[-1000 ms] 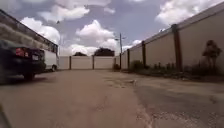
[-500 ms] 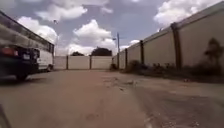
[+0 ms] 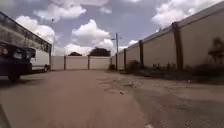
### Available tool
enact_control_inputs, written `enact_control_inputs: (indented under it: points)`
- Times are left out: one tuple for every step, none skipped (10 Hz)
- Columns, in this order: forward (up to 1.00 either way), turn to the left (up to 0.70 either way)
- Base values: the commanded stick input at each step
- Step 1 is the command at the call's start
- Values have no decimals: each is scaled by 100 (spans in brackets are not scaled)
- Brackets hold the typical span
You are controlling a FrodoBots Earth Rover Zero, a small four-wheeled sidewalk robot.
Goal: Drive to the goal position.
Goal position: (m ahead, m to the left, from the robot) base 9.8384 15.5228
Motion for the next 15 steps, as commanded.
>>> enact_control_inputs:
  points:
    - [60, -9]
    - [60, -9]
    - [60, -9]
    - [60, -9]
    - [60, -9]
    - [60, -9]
    - [60, -9]
    - [60, -9]
    - [60, -9]
    - [60, -9]
    - [60, -9]
    - [60, -9]
    - [60, -9]
    - [60, -9]
    - [60, -9]
